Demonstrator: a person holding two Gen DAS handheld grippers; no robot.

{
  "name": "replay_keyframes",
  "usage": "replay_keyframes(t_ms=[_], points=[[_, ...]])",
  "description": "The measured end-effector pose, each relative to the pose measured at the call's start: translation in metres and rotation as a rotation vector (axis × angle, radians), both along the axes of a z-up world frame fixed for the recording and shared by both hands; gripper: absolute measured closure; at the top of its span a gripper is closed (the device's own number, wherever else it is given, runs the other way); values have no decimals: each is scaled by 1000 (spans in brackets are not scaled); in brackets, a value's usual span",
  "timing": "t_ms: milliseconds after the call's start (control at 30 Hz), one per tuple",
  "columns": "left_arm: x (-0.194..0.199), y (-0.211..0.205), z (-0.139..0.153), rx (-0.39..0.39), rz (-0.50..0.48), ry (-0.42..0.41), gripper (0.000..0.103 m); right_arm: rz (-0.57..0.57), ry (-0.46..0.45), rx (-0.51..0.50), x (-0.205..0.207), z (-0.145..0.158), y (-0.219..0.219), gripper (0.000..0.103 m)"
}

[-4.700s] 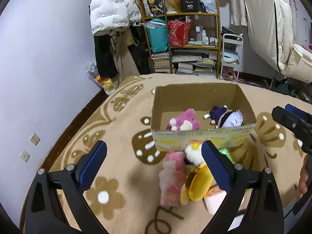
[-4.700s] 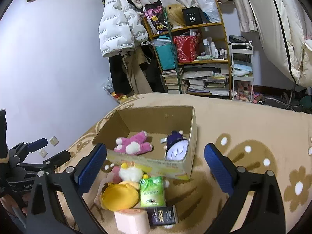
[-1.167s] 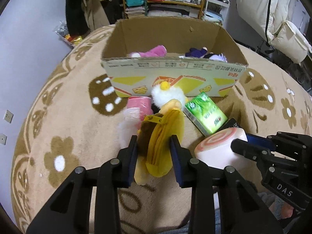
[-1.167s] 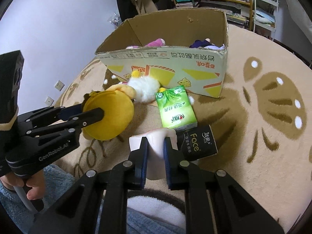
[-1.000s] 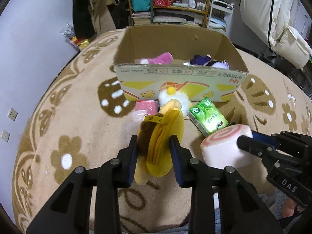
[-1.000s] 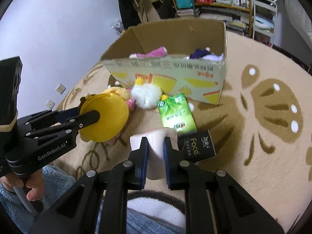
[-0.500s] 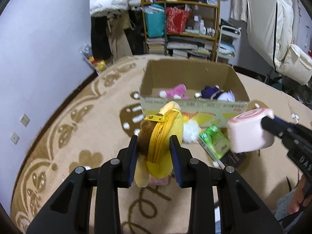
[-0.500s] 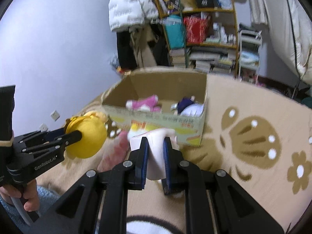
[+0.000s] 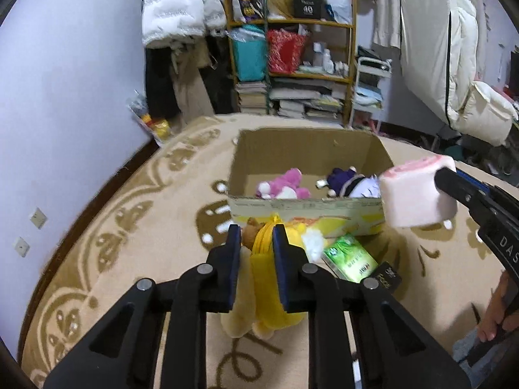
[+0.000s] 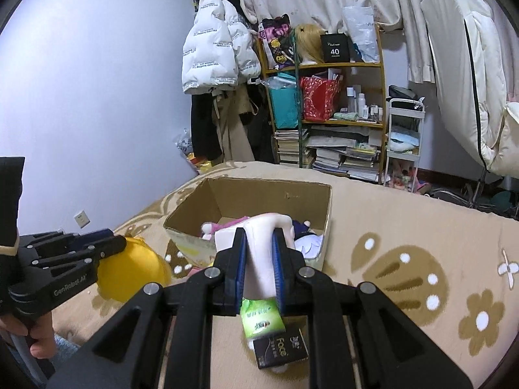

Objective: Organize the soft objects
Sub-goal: 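Lift the yellow plush over the box with the left gripper while the right carries the cushion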

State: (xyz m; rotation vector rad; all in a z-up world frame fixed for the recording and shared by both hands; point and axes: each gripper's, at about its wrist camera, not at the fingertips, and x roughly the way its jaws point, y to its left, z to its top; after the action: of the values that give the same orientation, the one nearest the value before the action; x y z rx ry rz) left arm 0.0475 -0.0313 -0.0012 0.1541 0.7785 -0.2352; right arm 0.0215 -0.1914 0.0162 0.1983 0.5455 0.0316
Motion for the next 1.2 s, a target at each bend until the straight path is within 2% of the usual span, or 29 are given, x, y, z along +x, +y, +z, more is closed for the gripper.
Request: replay_keyframes(t_ms=[200,467,833,1000,1200], points=[[13,2,-17,2,18,63,85,8,12,13,8,-5,0,87],[10,6,-9,-25,30,41,85,19,-8,12,8,-4,-2,87],[4,7,32,-56,22,-83,85,9,-42,18,16,2,-10,87],[18,-2,47,-52,16,-138,85,0,-59,19,25,3,-12,87],[35,-14,50,-43,8,-186,85,0,-55,16,41,0,-15,87]])
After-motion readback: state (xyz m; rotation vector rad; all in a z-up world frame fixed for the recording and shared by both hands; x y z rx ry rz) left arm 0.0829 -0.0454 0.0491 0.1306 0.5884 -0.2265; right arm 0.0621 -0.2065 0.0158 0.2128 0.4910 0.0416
